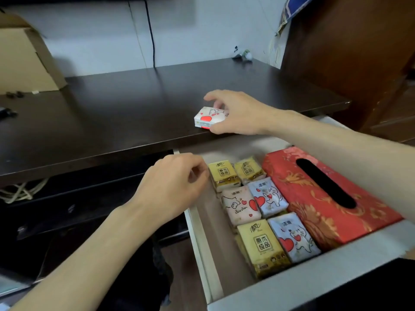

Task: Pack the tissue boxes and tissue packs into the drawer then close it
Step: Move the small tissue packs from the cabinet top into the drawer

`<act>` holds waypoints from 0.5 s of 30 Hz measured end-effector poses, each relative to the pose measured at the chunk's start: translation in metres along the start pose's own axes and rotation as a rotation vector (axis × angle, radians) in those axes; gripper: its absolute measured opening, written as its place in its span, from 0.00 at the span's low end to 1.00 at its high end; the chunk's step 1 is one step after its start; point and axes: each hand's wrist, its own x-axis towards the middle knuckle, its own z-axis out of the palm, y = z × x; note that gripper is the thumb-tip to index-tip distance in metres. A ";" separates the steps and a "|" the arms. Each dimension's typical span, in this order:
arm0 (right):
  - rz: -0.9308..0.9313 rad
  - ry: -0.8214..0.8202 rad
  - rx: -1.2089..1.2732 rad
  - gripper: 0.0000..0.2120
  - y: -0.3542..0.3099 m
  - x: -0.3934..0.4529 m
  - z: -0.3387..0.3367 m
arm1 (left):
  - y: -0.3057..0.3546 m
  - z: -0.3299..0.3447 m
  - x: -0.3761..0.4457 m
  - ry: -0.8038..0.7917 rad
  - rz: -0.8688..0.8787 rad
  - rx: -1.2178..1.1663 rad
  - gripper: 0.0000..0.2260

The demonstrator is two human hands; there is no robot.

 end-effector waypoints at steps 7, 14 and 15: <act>-0.027 -0.324 -0.064 0.35 0.039 -0.075 -0.011 | 0.003 0.011 0.023 -0.090 0.010 -0.041 0.06; 0.007 -0.323 0.052 0.29 0.039 -0.076 -0.007 | 0.010 0.036 0.051 -0.273 0.017 0.168 0.19; 0.046 -0.259 0.001 0.26 0.040 -0.076 -0.006 | 0.010 0.038 0.056 -0.285 0.010 0.169 0.21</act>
